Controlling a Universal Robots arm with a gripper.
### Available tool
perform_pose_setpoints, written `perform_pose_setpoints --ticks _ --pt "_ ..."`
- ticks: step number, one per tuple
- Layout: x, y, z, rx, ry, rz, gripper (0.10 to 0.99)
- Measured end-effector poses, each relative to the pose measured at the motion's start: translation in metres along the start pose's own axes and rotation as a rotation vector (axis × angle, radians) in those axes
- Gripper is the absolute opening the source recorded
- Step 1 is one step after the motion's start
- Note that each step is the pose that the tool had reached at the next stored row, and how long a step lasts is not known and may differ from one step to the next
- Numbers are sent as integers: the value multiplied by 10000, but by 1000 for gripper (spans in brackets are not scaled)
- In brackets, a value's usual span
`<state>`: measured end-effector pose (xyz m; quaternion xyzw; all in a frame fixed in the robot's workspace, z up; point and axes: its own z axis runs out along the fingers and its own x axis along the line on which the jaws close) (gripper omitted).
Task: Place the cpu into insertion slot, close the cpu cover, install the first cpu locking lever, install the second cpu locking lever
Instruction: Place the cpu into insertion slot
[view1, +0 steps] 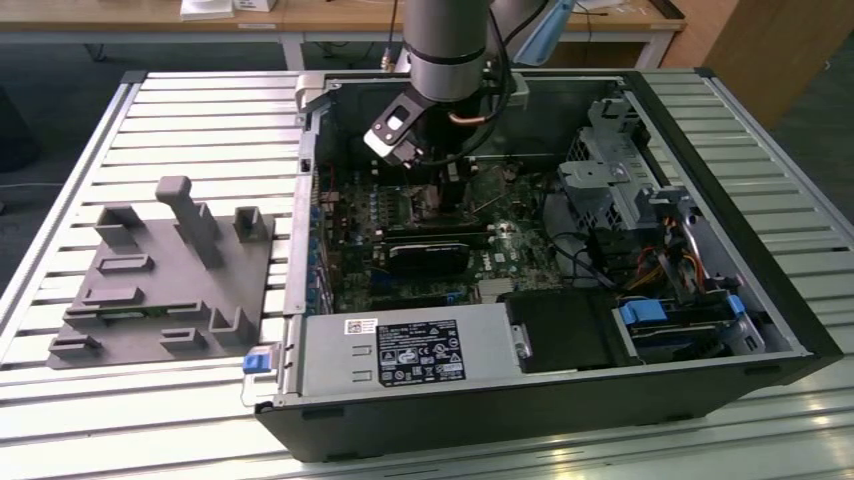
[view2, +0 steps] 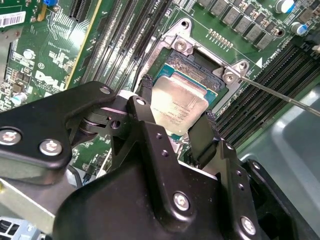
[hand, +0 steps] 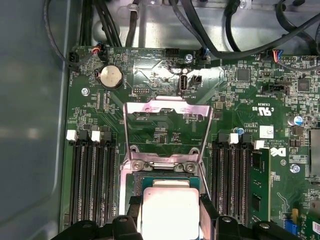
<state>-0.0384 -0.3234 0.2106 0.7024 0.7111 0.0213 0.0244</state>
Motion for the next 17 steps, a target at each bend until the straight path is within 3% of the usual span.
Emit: perform_pose_setpoints --ticks 17 --pt "5 -14 90 12 -1 -77 541"
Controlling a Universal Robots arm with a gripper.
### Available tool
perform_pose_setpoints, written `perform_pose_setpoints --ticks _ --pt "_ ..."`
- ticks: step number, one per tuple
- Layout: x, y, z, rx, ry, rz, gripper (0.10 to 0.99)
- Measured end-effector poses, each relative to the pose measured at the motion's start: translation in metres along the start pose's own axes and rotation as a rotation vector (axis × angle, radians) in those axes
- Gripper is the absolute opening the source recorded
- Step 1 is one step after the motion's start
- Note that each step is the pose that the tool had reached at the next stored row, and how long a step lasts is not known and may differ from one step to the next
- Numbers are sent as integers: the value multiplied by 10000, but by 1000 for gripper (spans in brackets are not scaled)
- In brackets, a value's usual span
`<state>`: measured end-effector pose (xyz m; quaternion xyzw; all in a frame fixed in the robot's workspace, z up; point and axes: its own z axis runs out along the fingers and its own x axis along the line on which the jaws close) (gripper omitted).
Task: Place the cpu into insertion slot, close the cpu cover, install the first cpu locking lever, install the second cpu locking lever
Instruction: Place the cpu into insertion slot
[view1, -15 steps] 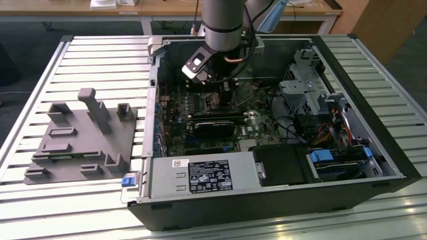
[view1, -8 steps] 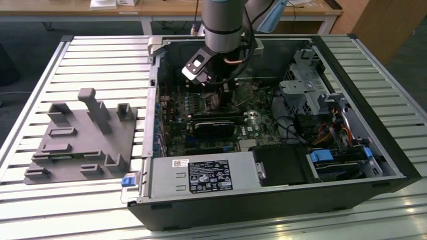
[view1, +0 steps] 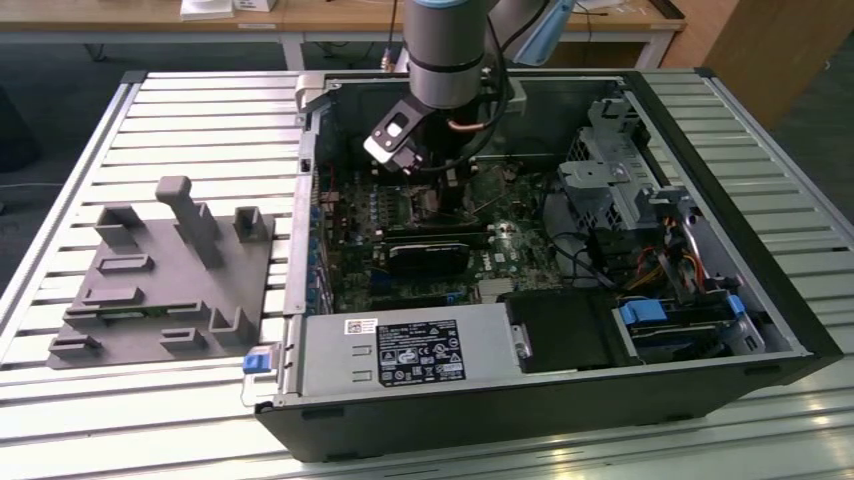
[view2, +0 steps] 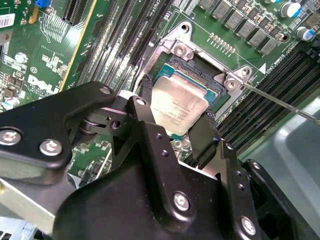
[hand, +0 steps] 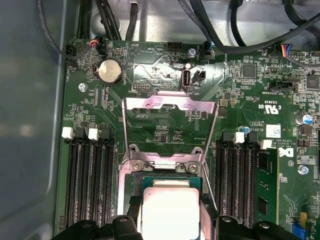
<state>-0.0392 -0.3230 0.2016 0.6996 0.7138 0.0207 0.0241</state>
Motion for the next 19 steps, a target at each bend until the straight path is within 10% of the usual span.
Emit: perform_pose_setpoints --ticks 19 --pt "26 -16 72 4 -39 -11 541"
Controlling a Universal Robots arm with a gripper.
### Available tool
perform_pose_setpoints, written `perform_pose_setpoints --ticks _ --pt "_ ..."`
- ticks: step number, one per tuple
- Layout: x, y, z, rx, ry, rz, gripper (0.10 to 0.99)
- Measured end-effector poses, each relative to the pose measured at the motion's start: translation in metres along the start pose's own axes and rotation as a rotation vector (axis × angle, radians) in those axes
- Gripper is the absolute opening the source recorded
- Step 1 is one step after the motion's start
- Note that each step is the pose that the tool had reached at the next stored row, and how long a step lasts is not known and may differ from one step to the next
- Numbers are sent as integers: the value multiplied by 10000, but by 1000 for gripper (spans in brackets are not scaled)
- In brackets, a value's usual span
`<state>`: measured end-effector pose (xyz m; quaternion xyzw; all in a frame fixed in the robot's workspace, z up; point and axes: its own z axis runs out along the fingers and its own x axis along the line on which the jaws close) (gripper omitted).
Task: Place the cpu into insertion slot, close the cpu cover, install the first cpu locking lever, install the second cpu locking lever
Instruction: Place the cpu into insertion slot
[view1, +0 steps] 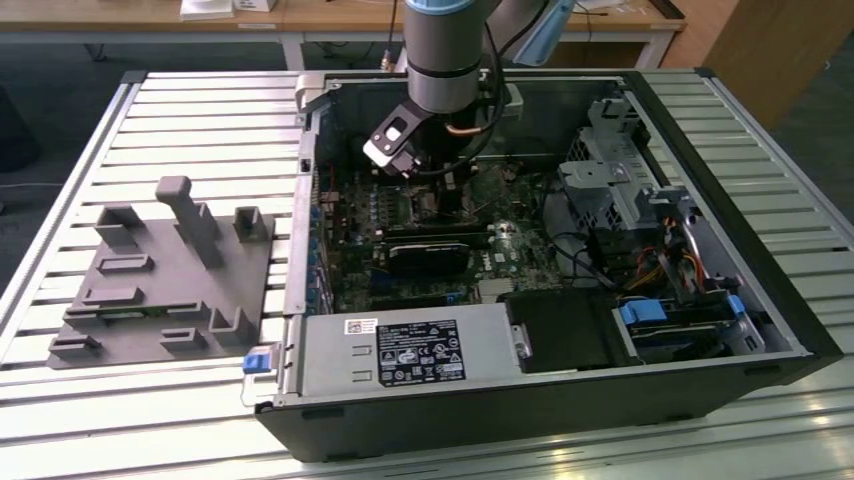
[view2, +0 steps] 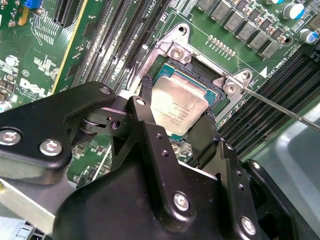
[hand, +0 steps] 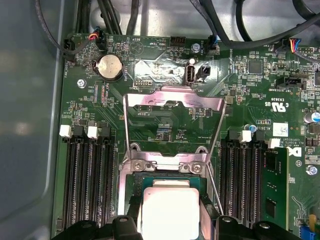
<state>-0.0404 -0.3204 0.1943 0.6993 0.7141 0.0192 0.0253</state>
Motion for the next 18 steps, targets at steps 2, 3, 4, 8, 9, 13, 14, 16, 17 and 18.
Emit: perform_pose_setpoints --ticks 2,3,4,8,9,13,14,16,17,18 --pt "0 0 0 -1 1 0 541" --pt "0 0 0 -1 1 0 541" --pt "0 0 1 -1 1 0 541" --pt "0 0 1 -1 1 0 549" --pt "1 0 1 -1 1 0 549" --pt "8 0 5 -2 2 2 612" --pt "14 1 5 -2 2 1 612" --pt "27 1 7 -2 6 1 612" --pt "31 1 8 -2 9 1 612" --pt "34 2 10 -3 13 1 612"
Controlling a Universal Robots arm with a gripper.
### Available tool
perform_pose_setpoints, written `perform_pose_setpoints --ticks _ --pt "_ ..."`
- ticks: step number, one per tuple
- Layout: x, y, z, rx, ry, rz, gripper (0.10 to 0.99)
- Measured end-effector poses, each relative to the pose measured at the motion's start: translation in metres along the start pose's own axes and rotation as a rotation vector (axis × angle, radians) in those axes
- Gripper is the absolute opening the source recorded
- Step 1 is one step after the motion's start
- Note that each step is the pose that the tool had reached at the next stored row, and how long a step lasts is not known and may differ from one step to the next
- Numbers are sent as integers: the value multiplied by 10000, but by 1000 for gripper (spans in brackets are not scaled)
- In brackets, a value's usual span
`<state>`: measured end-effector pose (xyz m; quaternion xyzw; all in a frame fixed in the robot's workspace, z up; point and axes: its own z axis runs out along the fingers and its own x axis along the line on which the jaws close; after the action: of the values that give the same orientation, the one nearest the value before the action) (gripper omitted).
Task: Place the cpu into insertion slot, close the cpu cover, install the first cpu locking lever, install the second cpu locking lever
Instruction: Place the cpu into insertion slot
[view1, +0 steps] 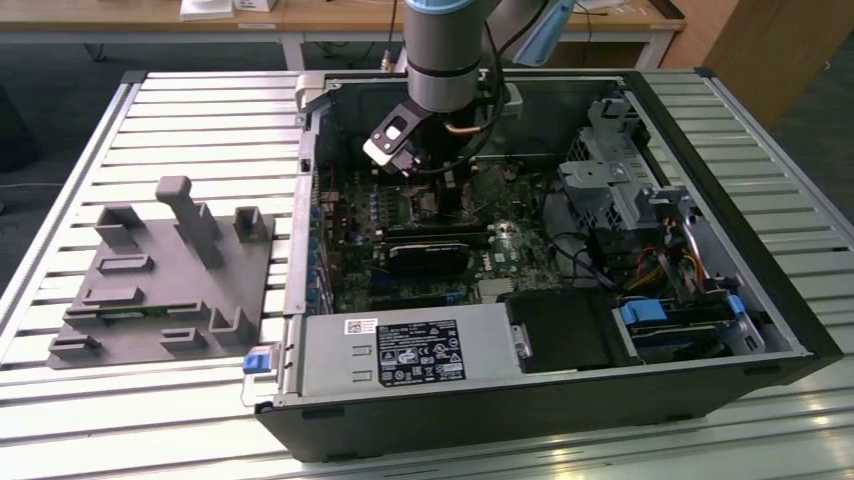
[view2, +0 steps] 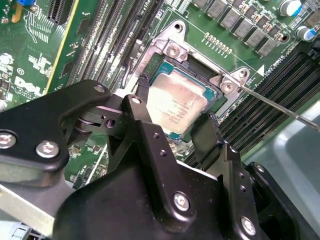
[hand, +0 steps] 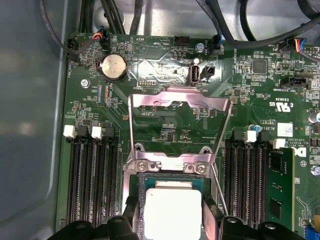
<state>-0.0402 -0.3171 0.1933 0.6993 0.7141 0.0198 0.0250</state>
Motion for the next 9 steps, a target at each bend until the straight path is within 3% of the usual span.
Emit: perform_pose_setpoints --ticks 9 --pt "11 0 10 2 17 1 612"
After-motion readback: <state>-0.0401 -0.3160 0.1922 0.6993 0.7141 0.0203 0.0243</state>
